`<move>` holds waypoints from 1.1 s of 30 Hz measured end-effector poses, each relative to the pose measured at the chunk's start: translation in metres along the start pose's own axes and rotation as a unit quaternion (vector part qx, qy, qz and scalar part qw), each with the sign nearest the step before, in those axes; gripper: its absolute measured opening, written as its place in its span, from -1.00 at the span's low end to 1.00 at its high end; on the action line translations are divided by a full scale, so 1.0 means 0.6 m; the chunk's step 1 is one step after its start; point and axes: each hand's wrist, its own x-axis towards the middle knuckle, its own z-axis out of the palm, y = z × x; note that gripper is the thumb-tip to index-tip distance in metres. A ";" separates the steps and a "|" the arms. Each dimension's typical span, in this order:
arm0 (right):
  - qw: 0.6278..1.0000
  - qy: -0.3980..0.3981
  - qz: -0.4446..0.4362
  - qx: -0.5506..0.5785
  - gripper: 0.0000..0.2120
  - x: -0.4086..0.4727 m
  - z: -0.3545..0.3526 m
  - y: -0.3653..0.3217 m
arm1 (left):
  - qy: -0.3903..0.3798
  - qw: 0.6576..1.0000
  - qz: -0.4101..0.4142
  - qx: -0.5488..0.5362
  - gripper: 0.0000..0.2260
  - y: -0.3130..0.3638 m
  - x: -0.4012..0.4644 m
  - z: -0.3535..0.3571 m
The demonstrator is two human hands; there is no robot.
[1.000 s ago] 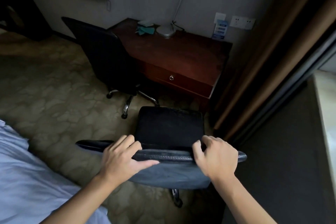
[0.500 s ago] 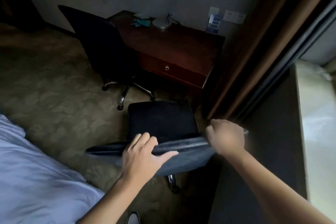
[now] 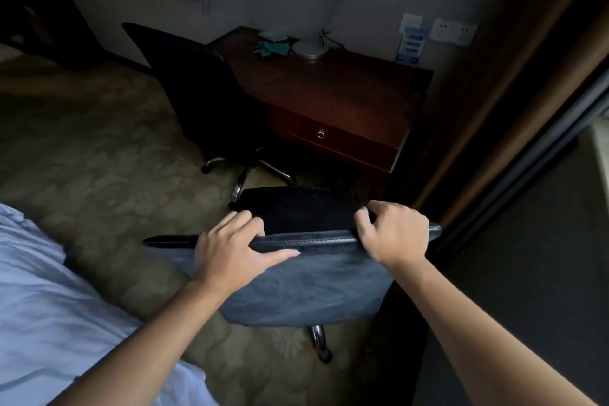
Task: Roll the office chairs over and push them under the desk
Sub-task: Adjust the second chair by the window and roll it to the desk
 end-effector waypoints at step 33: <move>0.995 -0.005 0.103 -0.005 -0.72 0.089 0.125 -0.205 | -0.062 0.997 0.029 -0.038 -0.44 -0.277 0.068 0.047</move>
